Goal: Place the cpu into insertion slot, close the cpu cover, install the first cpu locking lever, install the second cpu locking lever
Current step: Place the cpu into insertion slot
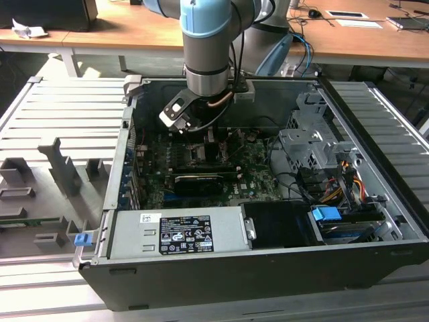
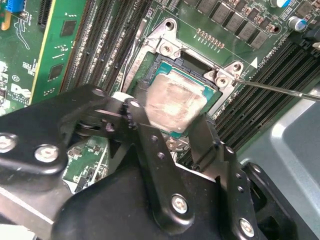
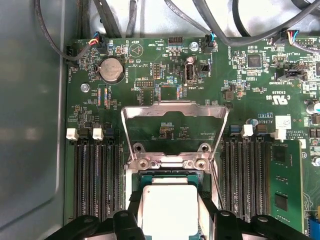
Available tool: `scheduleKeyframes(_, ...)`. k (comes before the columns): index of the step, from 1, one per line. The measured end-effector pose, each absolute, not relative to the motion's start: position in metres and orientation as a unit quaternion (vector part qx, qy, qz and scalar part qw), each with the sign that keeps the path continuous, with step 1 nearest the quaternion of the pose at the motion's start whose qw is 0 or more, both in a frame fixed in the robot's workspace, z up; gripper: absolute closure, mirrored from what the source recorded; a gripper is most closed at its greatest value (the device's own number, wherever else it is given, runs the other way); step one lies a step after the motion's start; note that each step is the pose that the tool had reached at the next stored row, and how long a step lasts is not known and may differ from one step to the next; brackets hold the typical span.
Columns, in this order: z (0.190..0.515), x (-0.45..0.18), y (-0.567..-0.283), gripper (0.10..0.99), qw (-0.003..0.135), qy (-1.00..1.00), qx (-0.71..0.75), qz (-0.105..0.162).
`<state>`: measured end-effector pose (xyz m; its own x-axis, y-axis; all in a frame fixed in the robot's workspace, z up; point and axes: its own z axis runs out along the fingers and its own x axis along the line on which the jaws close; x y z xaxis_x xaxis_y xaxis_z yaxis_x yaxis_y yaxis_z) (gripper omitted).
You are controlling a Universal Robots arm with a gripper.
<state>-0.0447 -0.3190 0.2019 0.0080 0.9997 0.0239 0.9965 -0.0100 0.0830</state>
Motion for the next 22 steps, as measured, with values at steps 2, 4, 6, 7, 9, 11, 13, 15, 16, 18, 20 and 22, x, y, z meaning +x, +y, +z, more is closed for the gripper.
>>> scheduleKeyframes(2,0.202,-0.045,-0.319,0.482,0.021,0.703,0.71,0.038)
scheduleKeyframes(4,0.202,-0.045,-0.319,0.482,0.021,0.703,0.71,0.038)
scheduleKeyframes(6,0.204,-0.045,-0.319,0.482,0.021,0.703,0.71,0.038)
scheduleKeyframes(7,0.206,-0.045,-0.319,0.482,0.021,0.703,0.71,0.038)
scheduleKeyframes(9,0.208,-0.045,-0.319,0.494,0.021,0.703,0.71,0.038)
scheduleKeyframes(11,0.209,-0.045,-0.319,0.561,0.021,0.703,0.71,0.038)
scheduleKeyframes(13,0.211,-0.045,-0.319,0.627,0.021,0.703,0.71,0.037)
scheduleKeyframes(15,0.212,-0.044,-0.319,0.808,0.021,0.703,0.71,0.037)
scheduleKeyframes(16,0.213,-0.044,-0.319,0.867,0.021,0.703,0.71,0.037)
scheduleKeyframes(18,0.213,-0.045,-0.319,0.98,0.021,0.703,0.71,0.037)
scheduleKeyframes(20,0.214,-0.044,-0.319,0.98,0.021,0.703,0.71,0.037)
scheduleKeyframes(22,0.214,-0.044,-0.319,0.98,0.021,0.703,0.71,0.037)
